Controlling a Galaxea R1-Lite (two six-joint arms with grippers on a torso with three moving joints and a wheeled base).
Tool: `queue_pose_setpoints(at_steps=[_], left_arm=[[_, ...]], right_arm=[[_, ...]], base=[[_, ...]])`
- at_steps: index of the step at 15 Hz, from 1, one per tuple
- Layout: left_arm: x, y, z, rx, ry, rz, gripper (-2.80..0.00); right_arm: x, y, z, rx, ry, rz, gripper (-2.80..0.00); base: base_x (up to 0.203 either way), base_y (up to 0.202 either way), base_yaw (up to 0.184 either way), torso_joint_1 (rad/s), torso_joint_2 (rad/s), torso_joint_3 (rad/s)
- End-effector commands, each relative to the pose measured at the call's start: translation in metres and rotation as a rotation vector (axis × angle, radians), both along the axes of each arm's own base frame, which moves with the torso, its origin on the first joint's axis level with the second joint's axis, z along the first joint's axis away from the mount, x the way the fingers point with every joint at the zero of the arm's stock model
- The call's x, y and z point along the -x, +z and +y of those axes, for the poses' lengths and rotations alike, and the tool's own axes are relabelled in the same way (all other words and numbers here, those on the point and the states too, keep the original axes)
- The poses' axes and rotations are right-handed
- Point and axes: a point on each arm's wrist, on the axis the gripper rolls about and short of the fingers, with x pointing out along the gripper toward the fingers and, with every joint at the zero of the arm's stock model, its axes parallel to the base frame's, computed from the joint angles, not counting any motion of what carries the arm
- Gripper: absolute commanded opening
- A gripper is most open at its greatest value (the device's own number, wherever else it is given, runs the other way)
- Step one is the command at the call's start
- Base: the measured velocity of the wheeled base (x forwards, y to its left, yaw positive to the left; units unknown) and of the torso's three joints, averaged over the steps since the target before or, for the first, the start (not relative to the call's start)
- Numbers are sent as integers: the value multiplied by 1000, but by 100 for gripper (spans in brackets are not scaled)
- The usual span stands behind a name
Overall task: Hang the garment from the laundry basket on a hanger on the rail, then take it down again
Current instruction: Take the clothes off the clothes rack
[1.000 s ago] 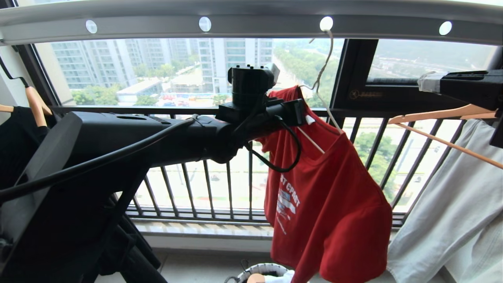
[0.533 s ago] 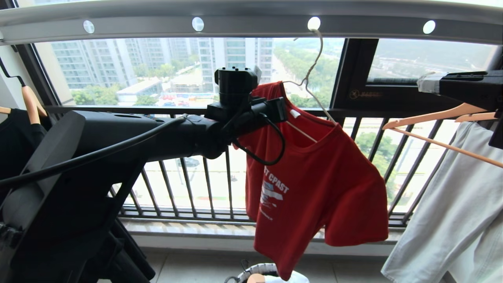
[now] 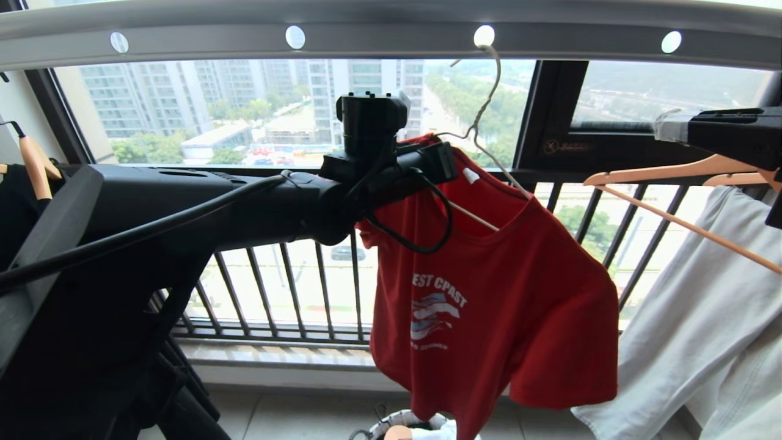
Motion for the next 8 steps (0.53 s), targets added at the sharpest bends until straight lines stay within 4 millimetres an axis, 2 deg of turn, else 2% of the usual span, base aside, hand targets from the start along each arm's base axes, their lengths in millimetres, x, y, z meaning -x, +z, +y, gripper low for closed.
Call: queue_pose_setpoints(at_steps=[1,5,8], left_arm=[[26,22,3,24,-31,-16,-280],[60,21,4,-12,-80,26,-280],[67,13,-8,-27,-112,42,-280]], right_arm=[[1,0,0,0,1,-1,-280],[5,2,-2,-5,1,-12,-280],[8,3,-4,-9,1,-20,-280]], base=[[0,0,0,0,0,0],[0,0,0,0,0,0],[0,0,0,0,0,0]])
